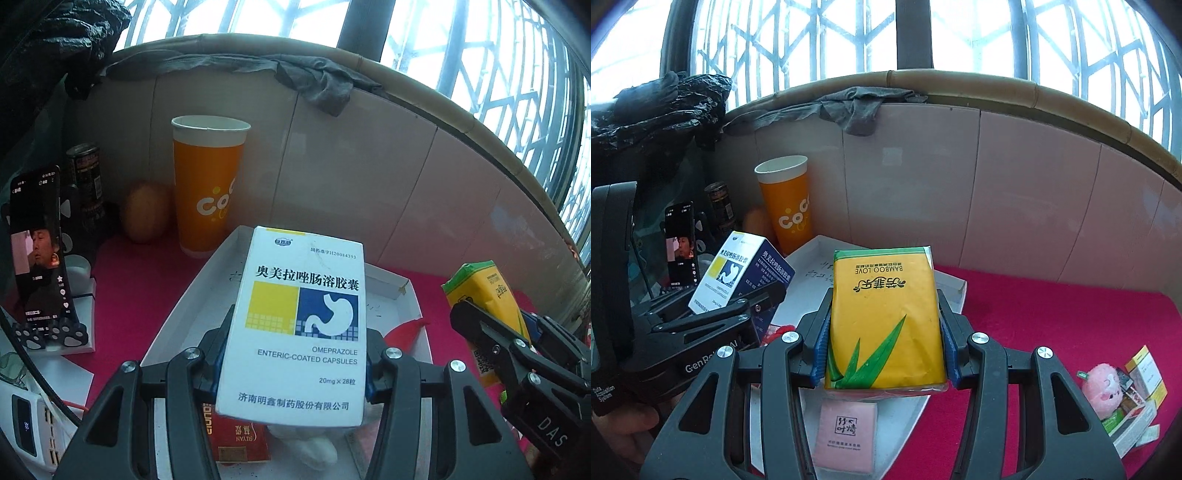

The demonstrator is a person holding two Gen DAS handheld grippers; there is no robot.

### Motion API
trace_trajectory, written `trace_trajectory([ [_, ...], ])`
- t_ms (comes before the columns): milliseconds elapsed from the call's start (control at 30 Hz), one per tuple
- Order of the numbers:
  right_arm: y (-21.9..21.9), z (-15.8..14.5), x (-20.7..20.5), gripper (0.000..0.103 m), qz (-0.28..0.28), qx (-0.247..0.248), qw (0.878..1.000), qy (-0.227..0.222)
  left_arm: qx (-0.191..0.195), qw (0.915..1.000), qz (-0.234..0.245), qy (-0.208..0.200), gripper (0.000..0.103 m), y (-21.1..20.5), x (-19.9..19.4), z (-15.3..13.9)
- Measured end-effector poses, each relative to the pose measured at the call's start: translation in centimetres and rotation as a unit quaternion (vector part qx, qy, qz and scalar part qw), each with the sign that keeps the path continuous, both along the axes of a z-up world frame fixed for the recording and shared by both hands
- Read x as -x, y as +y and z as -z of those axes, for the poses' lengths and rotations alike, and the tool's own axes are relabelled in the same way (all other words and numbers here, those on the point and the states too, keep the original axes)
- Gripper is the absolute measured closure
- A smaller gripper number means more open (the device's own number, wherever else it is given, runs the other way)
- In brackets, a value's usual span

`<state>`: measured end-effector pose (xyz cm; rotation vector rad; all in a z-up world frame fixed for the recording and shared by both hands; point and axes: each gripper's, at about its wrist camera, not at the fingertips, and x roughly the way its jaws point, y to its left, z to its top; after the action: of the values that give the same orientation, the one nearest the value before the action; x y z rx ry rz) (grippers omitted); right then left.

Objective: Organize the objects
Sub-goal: 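Carry the omeprazole box and yellow pack into the tray and release both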

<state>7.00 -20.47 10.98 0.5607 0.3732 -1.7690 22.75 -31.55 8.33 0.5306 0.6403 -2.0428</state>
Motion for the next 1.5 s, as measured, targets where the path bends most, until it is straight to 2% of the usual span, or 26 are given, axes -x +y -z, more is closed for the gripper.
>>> trace_trajectory([
  [200, -3.9, 1.2, 1.7, 0.055, 0.023, -0.021, 0.998, -0.055, -0.016, 0.9995, -0.02, 0.019, 0.047, -1.4, 0.0, 0.1],
  [300, -5.7, 2.2, 3.1, 0.053, 0.037, -0.036, 0.993, -0.104, -0.017, 0.9985, -0.034, 0.04, 0.026, -1.7, -0.6, 0.1],
  [333, -6.0, 2.5, 3.4, 0.053, 0.041, -0.039, 0.992, -0.114, -0.019, 0.998, -0.041, 0.044, 0.016, -1.9, -0.9, 0.2],
  [367, -6.1, 2.9, 3.8, 0.051, 0.05, -0.04, 0.99, -0.124, -0.016, 0.9978, -0.042, 0.049, 0.013, -1.9, -1.1, 0.2],
  [400, -6.0, 3.0, 3.8, 0.043, 0.052, -0.04, 0.99, -0.127, -0.012, 0.9975, -0.045, 0.053, 0.01, -1.8, -1.3, 0.1],
  [433, -5.8, 3.2, 3.8, 0.039, 0.052, -0.037, 0.99, -0.126, -0.007, 0.9972, -0.05, 0.055, 0.0, -1.6, -1.4, 0.0],
  [467, -5.6, 3.2, 3.7, 0.032, 0.052, -0.035, 0.991, -0.12, 0.0, 0.9968, -0.057, 0.056, 0.0, -1.3, -1.6, -0.1],
  [600, -4.2, 3.0, 3.0, 0.022, 0.055, -0.022, 0.994, -0.094, 0.019, 0.9952, -0.07, 0.066, 0.0, 0.2, -1.7, -0.7],
  [700, -2.9, 2.7, 2.8, 0.021, 0.052, -0.014, 0.994, -0.095, 0.029, 0.9949, -0.064, 0.072, 0.0, 1.8, -1.5, -1.2],
  [967, 1.7, 2.5, 0.8, 0.02, 0.042, 0.005, 0.998, -0.039, 0.055, 0.9934, -0.053, 0.085, 0.0, 7.6, -1.3, -1.5],
  [1133, 6.1, 3.2, 0.6, 0.02, 0.029, 0.02, 0.999, -0.015, 0.098, 0.9897, -0.047, 0.094, 0.0, 11.7, -1.3, -0.7],
  [1333, 12.4, 4.1, 1.1, 0.02, 0.04, 0.025, 0.998, 0.045, 0.142, 0.9887, -0.009, 0.047, 0.0, 14.8, 0.6, 1.0],
  [1400, 14.5, 4.2, 1.9, 0.02, 0.05, 0.031, 0.997, 0.051, 0.148, 0.9886, 0.003, 0.024, 0.0, 15.2, 1.5, 1.6],
  [1500, 17.7, 4.2, 4.1, 0.02, 0.077, 0.038, 0.995, 0.049, 0.144, 0.9895, 0.01, 0.012, 0.0, 15.2, 2.0, 2.4],
])
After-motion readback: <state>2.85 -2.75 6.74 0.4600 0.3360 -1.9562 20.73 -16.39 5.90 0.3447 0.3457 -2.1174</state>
